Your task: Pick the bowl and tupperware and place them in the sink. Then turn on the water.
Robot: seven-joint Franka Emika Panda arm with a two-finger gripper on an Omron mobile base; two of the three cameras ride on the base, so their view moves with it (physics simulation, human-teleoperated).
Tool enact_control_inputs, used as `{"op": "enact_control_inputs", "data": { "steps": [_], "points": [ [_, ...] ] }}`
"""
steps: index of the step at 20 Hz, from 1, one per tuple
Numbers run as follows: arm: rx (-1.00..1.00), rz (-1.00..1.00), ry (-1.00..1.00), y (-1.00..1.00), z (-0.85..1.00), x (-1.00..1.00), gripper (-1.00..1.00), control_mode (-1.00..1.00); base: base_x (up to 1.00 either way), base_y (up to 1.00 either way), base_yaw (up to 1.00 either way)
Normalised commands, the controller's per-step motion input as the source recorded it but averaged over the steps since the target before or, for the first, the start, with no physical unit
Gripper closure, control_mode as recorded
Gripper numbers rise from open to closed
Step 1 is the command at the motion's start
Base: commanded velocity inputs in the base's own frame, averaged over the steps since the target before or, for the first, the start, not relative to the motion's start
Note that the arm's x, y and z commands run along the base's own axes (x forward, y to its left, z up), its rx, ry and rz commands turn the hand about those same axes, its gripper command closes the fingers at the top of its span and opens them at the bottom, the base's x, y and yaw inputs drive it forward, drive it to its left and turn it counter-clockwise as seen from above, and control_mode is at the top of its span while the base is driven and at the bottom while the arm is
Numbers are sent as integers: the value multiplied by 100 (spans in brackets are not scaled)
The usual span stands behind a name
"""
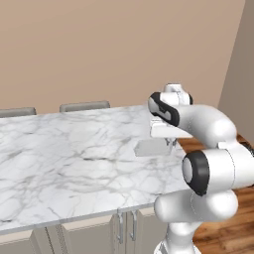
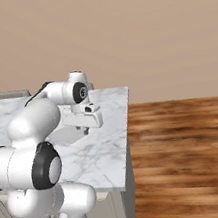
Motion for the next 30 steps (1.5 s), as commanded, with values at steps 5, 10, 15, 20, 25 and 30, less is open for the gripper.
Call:
{"op": "enact_control_inputs", "data": {
  "steps": [5, 10, 15, 20, 25, 30],
  "points": [
    [1, 0, 7, -4, 19, 8, 100, -100, 0, 0, 0],
    [1, 0, 6, -6, 17, 3, 100, -100, 0, 0, 0],
    [3, 0, 5, -8, 21, 0, 100, -100, 0, 0, 0],
    [1, 0, 6, 0, 20, 2, 100, -100, 0, 0, 0],
    [0, 0, 4, -1, 5, 0, 100, -100, 0, 0, 0],
    [0, 0, 0, -2, 0, -11, 100, -100, 0, 0, 0]
  ]
}}
